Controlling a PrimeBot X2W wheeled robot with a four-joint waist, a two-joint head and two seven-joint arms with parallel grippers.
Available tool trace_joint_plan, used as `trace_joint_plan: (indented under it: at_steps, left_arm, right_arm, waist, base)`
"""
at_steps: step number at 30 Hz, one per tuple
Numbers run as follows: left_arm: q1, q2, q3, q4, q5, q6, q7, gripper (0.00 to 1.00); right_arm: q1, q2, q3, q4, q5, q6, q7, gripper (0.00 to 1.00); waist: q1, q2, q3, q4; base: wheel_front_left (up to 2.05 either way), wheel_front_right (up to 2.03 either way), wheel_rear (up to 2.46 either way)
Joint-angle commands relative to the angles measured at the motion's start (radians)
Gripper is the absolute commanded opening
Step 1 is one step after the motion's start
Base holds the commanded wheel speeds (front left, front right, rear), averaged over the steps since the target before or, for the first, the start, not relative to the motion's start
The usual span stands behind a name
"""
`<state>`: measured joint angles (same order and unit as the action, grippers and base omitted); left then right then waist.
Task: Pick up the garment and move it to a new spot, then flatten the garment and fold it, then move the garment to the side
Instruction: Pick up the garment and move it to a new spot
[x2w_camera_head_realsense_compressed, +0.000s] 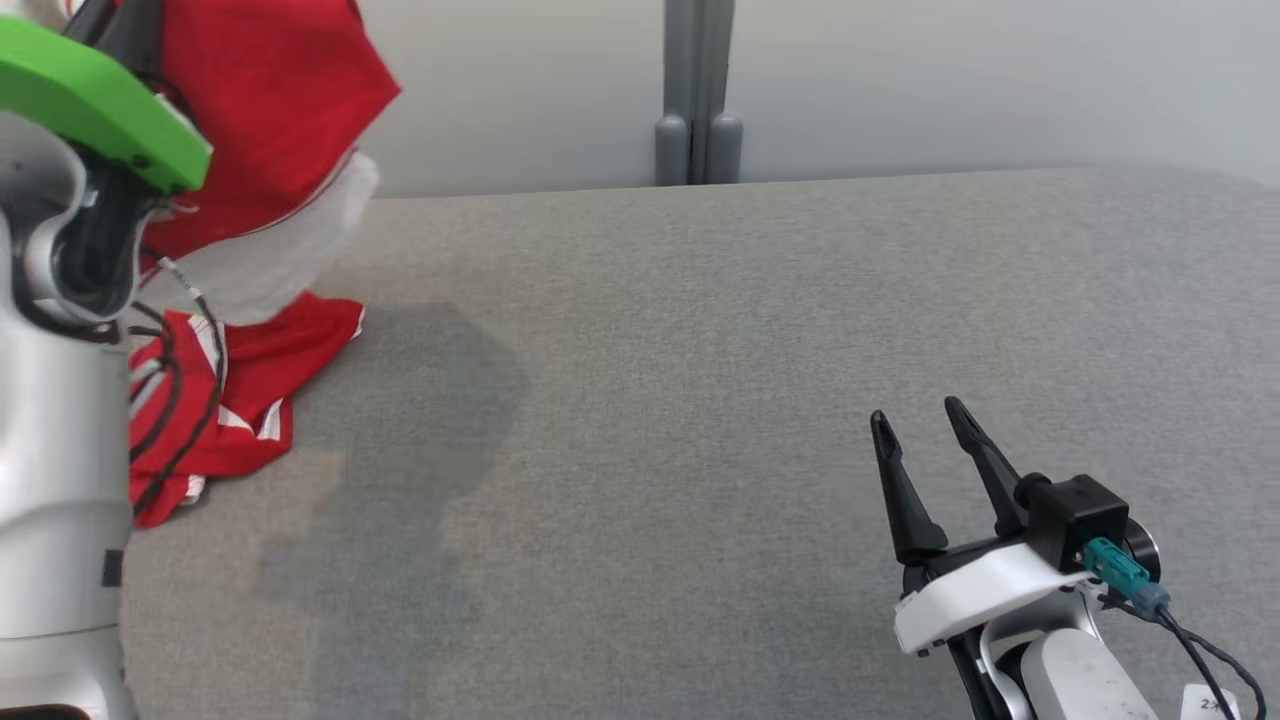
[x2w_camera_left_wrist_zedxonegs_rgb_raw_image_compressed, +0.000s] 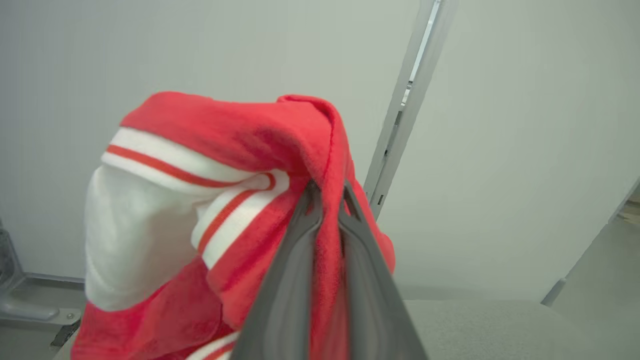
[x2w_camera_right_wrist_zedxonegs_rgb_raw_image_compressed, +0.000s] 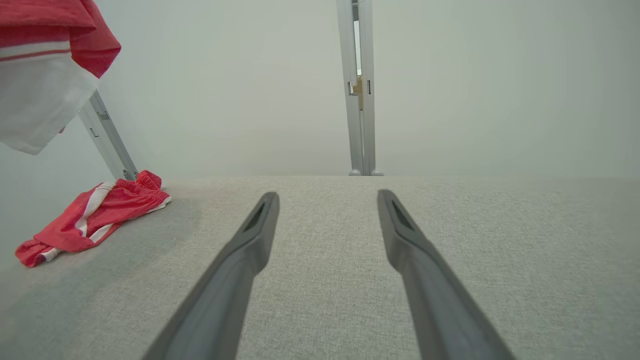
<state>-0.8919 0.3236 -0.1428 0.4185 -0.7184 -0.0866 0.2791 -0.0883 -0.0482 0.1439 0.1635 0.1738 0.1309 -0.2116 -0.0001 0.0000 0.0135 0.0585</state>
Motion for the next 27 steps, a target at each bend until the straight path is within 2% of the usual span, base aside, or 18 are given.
trace_joint_plan:
  at_steps: [1, 7, 12, 19, 25, 26, 27]
  left_arm:
    - [-0.008, -0.019, -0.017, -0.023, 0.013, 0.005, 0.009, 0.0]
    - [0.028, -0.092, -0.096, -0.103, 0.021, 0.017, 0.046, 0.0]
    - [0.069, -0.146, -0.167, -0.101, 0.041, 0.02, 0.047, 0.0]
    - [0.148, -0.199, -0.278, 0.024, 0.111, 0.014, -0.006, 0.0]
    - [0.214, -0.217, -0.348, 0.163, 0.156, 0.001, -0.076, 0.0]
    - [0.223, -0.222, -0.356, 0.185, 0.151, -0.001, -0.079, 0.26]
    - [0.228, -0.224, -0.369, 0.209, 0.159, -0.003, -0.084, 0.59]
  right_arm:
    - [0.008, -0.003, -0.003, 0.0, -0.001, 0.0, -0.001, 1.0]
    - [0.0, -0.004, 0.009, -0.015, -0.014, 0.0, 0.015, 1.0]
    - [-0.004, -0.003, 0.006, -0.03, -0.021, 0.0, 0.026, 1.0]
    - [-0.012, -0.003, -0.01, -0.045, -0.012, 0.0, 0.022, 1.0]
    - [-0.023, -0.002, -0.011, -0.04, 0.006, 0.0, 0.008, 1.0]
    - [-0.025, -0.003, -0.013, -0.04, 0.007, 0.0, 0.008, 1.0]
    - [-0.026, -0.003, -0.018, -0.041, 0.008, 0.0, 0.005, 1.0]
  waist:
    - [0.0001, 0.0, -0.038, -0.088]
    - [0.0001, 0.0, -0.031, -0.207]
    - [0.0001, 0.0, -0.011, -0.308]
    - [0.0001, 0.0, 0.026, -0.4]
    - [0.0001, 0.0, 0.065, -0.424]
    - [0.0001, 0.0, 0.069, -0.422]
    - [0.0001, 0.0, 0.077, -0.418]
  base:
    - [0.0, 0.0, 0.0]
    - [0.0, 0.0, 0.0]
    - [0.0, 0.0, 0.0]
    - [0.0, 0.0, 0.0]
    - [0.0, 0.0, 0.0]
    - [0.0, 0.0, 0.0]
    - [0.0, 0.0, 0.0]
